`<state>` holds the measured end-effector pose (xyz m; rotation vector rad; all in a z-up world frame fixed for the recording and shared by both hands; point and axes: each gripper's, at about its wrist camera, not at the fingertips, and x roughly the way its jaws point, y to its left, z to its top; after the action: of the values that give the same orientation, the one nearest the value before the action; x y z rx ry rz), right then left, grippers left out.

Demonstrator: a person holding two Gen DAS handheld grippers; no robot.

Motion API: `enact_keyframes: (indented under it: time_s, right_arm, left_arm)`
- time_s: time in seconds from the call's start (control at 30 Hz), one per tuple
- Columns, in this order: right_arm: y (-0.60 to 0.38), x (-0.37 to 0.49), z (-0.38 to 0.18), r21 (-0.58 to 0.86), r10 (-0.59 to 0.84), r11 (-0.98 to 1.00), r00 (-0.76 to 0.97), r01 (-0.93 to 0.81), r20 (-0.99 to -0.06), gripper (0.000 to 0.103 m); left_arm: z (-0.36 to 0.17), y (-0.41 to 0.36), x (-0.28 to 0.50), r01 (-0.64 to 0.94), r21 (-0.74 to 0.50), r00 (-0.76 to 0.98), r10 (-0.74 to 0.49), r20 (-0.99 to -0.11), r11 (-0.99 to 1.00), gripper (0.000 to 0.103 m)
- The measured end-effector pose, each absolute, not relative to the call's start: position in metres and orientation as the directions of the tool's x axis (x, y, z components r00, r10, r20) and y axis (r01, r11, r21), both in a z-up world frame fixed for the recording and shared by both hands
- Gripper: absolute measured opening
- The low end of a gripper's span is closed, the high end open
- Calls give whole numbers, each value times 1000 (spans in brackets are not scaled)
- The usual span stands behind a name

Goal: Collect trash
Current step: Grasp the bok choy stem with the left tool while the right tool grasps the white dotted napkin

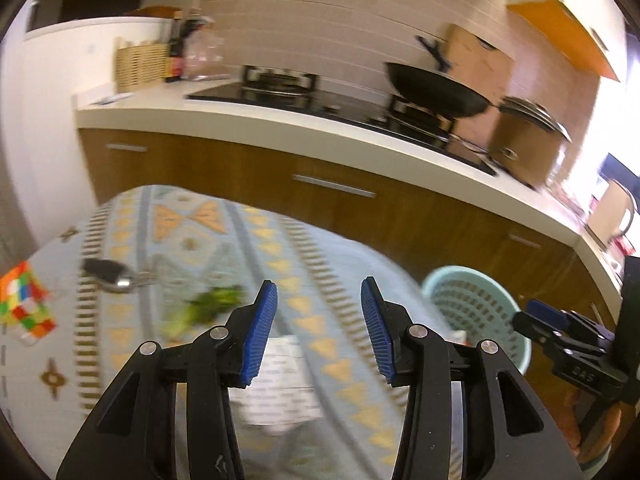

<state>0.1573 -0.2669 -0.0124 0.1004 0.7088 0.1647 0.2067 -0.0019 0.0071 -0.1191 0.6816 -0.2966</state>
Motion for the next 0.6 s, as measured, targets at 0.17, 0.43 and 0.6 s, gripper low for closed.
enact_keyframes:
  time_s: [0.17, 0.43, 0.6]
  right_arm:
    - [-225, 162, -11, 139, 234, 972, 732, -189, -640, 55]
    - [-166, 167, -22, 118, 285, 953, 694, -279, -661, 55]
    - [-146, 173, -32, 155, 337, 934, 650, -322, -682, 55]
  left_arm:
    - [1, 47, 215, 201, -165, 742, -260, -618, 966, 42]
    - [-44, 73, 256, 220, -99, 639, -220, -737, 971, 43]
    - [-68, 73, 274, 240, -93, 585, -220, -781, 966, 43]
